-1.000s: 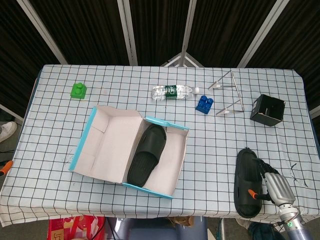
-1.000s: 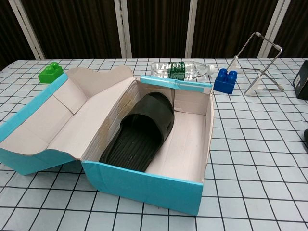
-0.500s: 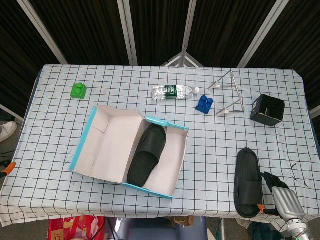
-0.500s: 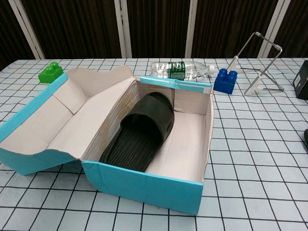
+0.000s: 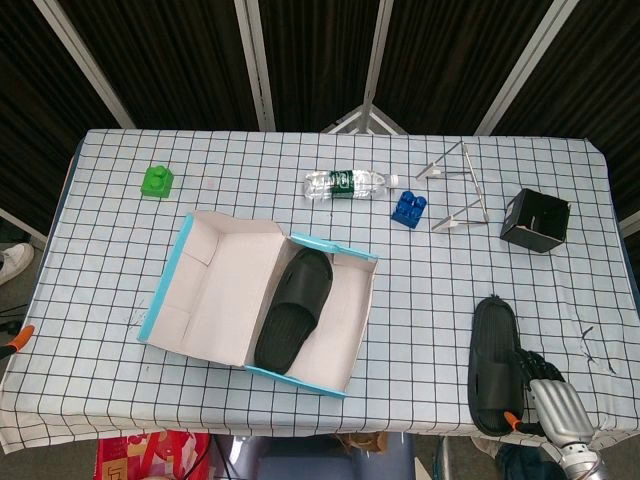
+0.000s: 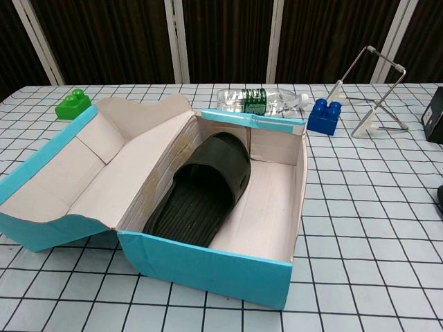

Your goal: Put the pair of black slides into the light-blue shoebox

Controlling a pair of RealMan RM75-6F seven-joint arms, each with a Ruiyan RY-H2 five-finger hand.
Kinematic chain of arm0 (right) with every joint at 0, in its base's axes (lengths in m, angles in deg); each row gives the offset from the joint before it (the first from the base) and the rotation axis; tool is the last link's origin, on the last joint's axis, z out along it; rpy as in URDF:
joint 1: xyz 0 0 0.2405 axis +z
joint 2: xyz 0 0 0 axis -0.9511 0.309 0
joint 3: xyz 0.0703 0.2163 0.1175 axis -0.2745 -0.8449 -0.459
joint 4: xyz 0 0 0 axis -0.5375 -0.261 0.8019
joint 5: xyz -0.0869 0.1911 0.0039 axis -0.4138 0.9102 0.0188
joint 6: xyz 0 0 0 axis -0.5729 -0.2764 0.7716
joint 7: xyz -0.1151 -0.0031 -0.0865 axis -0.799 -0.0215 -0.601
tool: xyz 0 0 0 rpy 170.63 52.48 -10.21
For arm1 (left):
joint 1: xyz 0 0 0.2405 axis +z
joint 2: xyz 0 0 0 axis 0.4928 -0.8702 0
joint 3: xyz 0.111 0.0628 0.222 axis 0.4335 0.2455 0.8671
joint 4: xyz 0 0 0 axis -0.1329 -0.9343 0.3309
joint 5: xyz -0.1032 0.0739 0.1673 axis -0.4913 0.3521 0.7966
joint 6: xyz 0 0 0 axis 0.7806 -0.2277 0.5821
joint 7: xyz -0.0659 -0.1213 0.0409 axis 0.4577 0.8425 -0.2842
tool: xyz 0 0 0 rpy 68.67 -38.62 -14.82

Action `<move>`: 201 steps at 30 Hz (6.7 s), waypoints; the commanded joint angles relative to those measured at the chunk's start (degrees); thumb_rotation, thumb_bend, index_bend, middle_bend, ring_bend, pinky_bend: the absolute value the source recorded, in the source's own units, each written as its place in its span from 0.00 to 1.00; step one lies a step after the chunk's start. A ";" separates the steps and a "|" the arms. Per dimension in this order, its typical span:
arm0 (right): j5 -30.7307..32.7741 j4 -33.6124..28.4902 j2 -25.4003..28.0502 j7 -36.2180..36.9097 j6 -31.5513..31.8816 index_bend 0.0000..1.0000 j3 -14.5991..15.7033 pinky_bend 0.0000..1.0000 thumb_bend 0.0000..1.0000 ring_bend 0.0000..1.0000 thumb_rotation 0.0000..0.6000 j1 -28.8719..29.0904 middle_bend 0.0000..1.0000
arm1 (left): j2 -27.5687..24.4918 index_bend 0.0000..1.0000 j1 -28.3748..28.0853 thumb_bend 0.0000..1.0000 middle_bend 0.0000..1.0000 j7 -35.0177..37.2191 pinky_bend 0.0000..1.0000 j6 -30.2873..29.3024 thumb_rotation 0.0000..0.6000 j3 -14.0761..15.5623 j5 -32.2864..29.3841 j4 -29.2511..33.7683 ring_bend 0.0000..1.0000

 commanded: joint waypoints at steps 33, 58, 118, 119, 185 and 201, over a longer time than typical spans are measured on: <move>-2.02 0.01 -0.50 -0.25 -0.50 0.39 -2.73 0.15 0.35 0.26 1.00 0.96 0.30 | 0.07 0.13 -0.12 0.08 0.00 -0.40 0.06 0.36 1.00 0.25 0.33 0.56 0.00; -2.46 -26.94 21.13 14.88 -3.77 0.43 -14.09 0.19 0.43 0.31 1.00 12.35 0.33 | -0.42 0.13 0.21 0.07 0.00 0.56 0.06 -0.02 1.00 0.23 0.43 1.04 0.00; 67.64 -46.23 -6.26 -0.14 2.35 0.47 -29.29 0.65 0.51 0.44 1.00 46.41 0.35 | -0.59 0.13 -0.09 0.08 0.00 2.44 0.06 1.41 1.00 -0.49 -1.39 -0.40 0.00; 67.19 -46.23 -6.49 -0.21 2.37 0.47 -29.04 0.65 0.51 0.44 1.00 46.11 0.35 | -0.60 0.13 -0.08 0.08 0.00 2.48 0.06 1.41 1.00 -0.47 -1.37 -0.39 0.00; 41.70 -23.55 -21.62 -11.77 -0.82 0.49 -20.41 0.70 0.52 0.45 1.00 35.37 0.35 | -0.35 0.14 -0.08 0.08 0.00 0.16 0.06 1.28 1.00 0.19 -0.62 0.61 0.00; 42.99 -19.34 -23.58 -17.35 -2.38 0.49 -19.78 0.73 0.52 0.47 1.00 34.90 0.35 | -0.51 0.15 0.15 0.08 0.00 0.19 0.06 0.79 1.00 0.23 -0.37 0.90 0.00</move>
